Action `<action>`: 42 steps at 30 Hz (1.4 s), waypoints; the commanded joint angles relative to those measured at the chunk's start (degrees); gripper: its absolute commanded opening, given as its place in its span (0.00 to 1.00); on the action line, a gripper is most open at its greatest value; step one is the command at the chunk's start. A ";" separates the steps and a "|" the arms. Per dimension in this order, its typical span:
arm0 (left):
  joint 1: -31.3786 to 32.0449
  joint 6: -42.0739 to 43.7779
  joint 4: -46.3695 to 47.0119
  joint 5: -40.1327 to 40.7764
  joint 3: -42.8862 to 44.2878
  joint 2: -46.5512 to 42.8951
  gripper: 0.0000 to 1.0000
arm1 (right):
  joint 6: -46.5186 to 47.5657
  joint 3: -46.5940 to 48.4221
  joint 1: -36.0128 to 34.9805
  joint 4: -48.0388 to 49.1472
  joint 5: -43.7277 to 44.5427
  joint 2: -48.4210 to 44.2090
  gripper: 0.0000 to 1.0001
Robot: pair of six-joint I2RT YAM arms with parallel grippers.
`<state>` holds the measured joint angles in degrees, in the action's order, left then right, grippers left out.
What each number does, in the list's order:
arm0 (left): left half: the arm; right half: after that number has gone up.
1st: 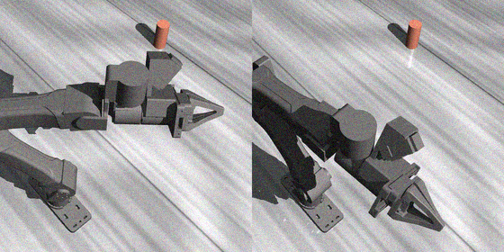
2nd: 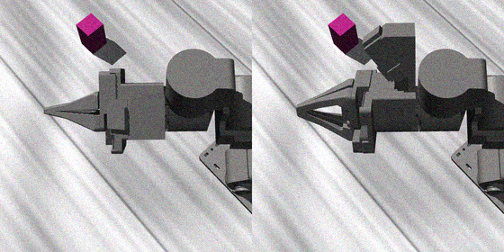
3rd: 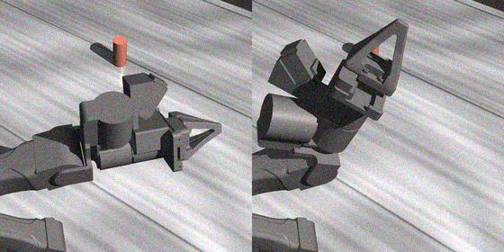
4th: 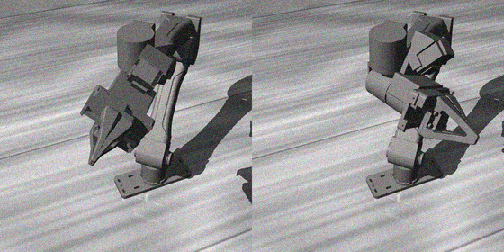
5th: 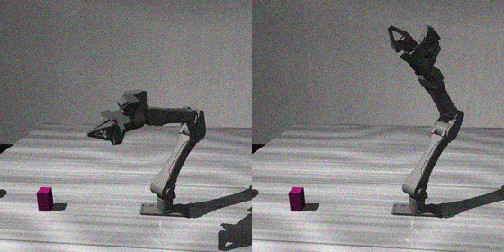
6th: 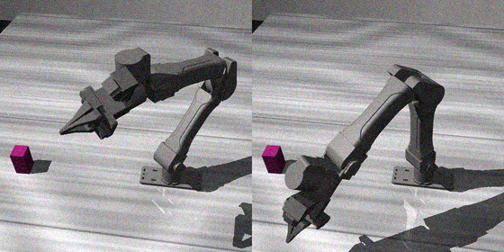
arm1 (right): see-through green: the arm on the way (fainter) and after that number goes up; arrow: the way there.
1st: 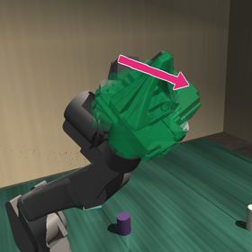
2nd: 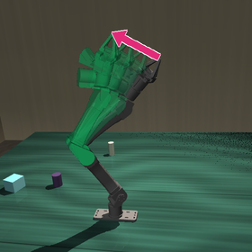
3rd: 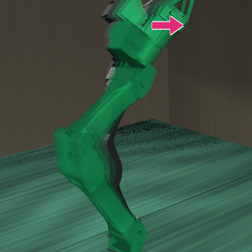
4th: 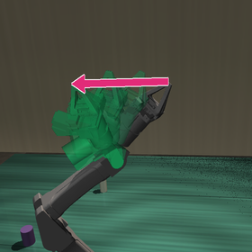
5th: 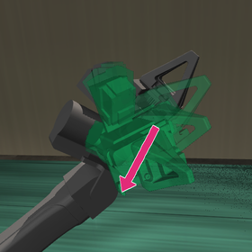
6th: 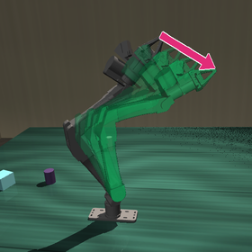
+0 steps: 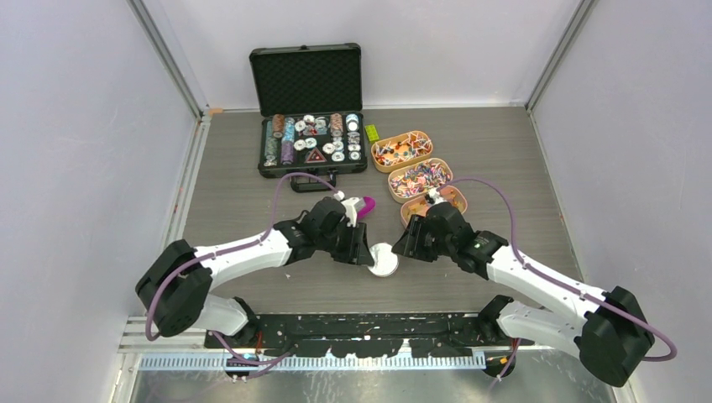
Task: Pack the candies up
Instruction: Screw the bottle lid onto the packing bottle.
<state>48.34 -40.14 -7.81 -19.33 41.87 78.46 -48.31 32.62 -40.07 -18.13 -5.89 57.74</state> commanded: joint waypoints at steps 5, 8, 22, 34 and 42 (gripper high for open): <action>-0.17 -0.50 5.75 -1.89 1.79 1.84 0.35 | 2.08 2.61 -0.48 0.82 -0.20 0.33 0.42; -0.17 -0.88 6.64 -2.35 2.15 2.43 0.33 | 2.12 2.62 -0.53 0.49 0.15 -0.25 0.41; -0.17 -0.66 6.41 -2.12 3.01 2.61 0.40 | 2.06 1.60 -0.49 -0.85 1.78 -2.96 0.38; -0.17 5.68 -0.43 4.34 4.37 -0.89 0.55 | 2.97 1.77 -0.51 -0.42 3.13 -1.67 0.34; -0.17 6.01 1.49 2.89 4.79 1.35 0.54 | 3.77 2.25 -0.47 0.43 3.15 0.60 0.34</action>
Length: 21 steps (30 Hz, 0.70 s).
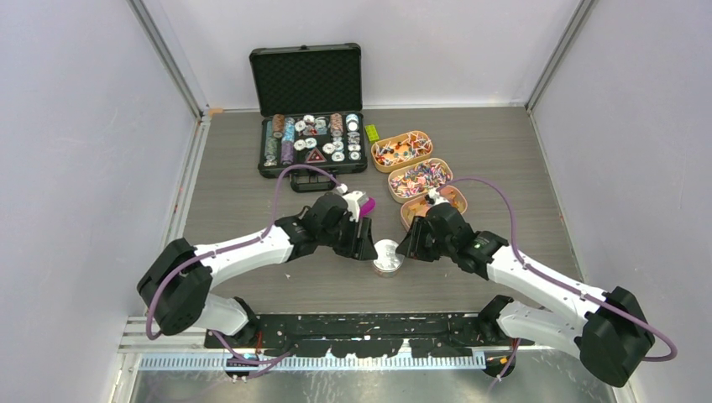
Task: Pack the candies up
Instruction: Screw the bottle lid onto the packing bottle.
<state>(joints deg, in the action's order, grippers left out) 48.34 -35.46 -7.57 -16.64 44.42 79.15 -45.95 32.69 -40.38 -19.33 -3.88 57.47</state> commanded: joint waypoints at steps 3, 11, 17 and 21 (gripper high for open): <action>-0.17 2.20 0.98 0.89 2.92 1.45 0.52 | 1.63 2.44 -0.15 1.72 1.10 1.49 0.34; -0.79 2.97 0.28 0.92 4.74 4.06 0.43 | 2.35 2.90 -0.22 1.49 1.75 2.02 0.33; -0.88 3.31 0.42 0.32 5.19 5.85 0.43 | 2.84 3.17 -0.17 1.90 2.23 3.22 0.33; -0.94 3.68 0.02 0.39 5.24 7.03 0.43 | 2.71 3.06 -0.22 2.44 2.29 4.00 0.34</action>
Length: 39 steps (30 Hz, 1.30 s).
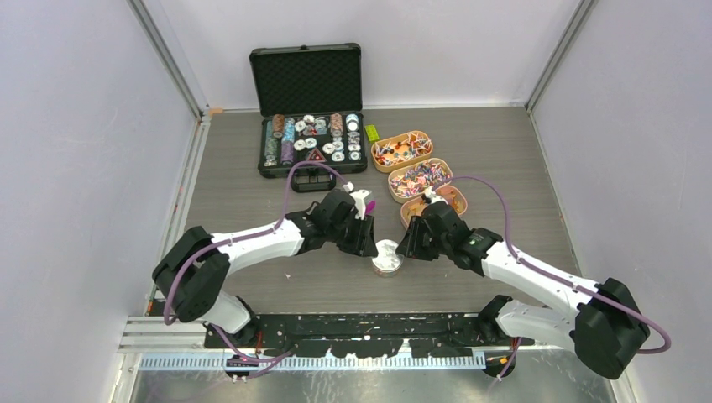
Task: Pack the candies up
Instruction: Screw the bottle lid onto the packing bottle.
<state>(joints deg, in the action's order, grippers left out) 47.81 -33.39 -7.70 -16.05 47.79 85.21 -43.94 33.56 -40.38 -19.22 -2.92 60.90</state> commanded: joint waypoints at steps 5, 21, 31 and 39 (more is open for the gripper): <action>-1.29 1.89 0.40 -1.08 1.25 2.34 0.43 | 0.50 1.77 -0.14 2.52 1.43 1.45 0.33; -4.26 0.47 4.81 -11.46 1.18 2.31 0.56 | -0.40 3.25 0.16 2.78 2.74 2.71 0.27; -4.31 0.18 -0.06 -8.17 1.51 8.62 0.37 | -2.80 -0.82 0.36 4.19 5.43 6.37 0.24; -5.33 -6.62 12.73 -11.26 -9.43 9.51 0.34 | -5.75 -6.41 0.35 9.02 5.45 5.78 0.22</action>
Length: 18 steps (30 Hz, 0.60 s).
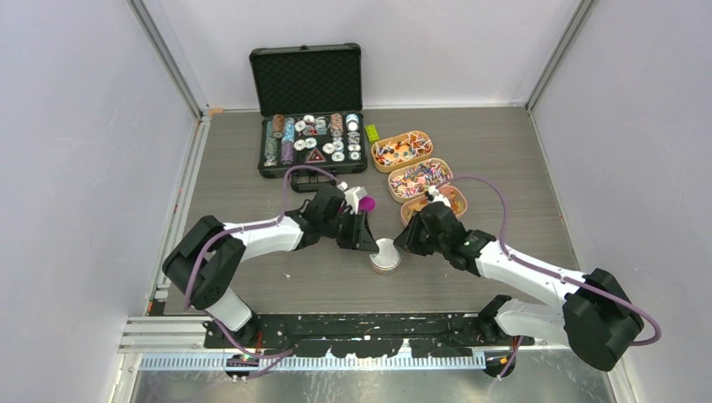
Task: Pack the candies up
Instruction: Screw the bottle lid onto the packing bottle.
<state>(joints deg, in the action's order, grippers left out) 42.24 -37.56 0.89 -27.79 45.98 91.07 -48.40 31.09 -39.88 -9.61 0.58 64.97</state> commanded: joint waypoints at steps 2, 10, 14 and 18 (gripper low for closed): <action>-0.44 -4.23 8.92 -3.03 -9.29 4.15 0.39 | -1.54 -4.61 -0.14 1.25 1.43 1.97 0.22; -0.58 1.17 -0.44 -2.17 -1.65 -2.68 0.61 | 1.63 3.21 1.16 -4.65 3.86 -0.63 0.31; -0.58 3.09 -4.79 -0.17 -1.34 -5.17 0.62 | 4.05 6.63 2.33 -9.63 4.34 -4.14 0.40; -0.54 1.37 -2.75 -0.97 -2.62 -5.33 0.61 | 4.28 6.61 2.44 -11.54 0.64 -6.26 0.46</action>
<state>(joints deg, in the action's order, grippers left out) 41.50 -36.97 -0.86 -29.15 42.96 87.24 -46.09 35.48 -37.67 -17.87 2.76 61.69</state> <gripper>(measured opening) 0.619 0.432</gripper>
